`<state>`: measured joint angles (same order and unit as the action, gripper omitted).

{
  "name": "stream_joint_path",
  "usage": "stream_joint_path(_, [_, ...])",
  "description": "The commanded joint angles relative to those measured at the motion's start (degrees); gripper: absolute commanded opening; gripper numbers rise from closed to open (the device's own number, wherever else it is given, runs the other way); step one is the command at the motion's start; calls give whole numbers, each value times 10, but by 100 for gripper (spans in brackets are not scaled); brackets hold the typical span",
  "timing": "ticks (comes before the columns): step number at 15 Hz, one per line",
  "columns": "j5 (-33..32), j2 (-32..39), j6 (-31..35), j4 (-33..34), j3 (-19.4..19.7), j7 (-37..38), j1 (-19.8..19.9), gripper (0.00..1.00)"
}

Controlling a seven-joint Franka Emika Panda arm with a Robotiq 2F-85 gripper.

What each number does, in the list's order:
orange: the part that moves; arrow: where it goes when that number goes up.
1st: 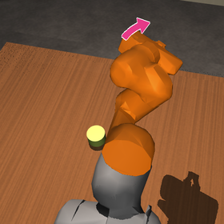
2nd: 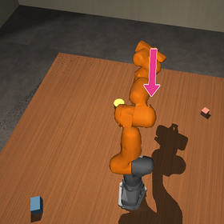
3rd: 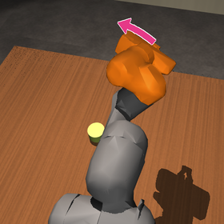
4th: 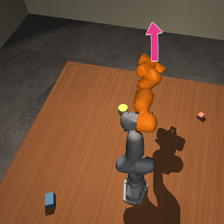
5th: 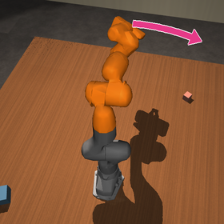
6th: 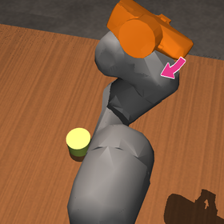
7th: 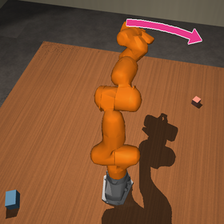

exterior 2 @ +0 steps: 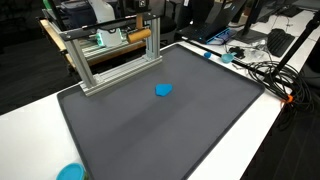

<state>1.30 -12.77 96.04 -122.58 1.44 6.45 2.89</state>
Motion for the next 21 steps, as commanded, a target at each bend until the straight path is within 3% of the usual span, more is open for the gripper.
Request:
stream_joint_path(1, [12,-59,10,-37,6,-14,0,22])
stream_joint_path(10, [19,-114,23,-93,5,-80,-13,22])
stream_joint_path(21, [37,-157,64,-157,-2,-48,-17,22])
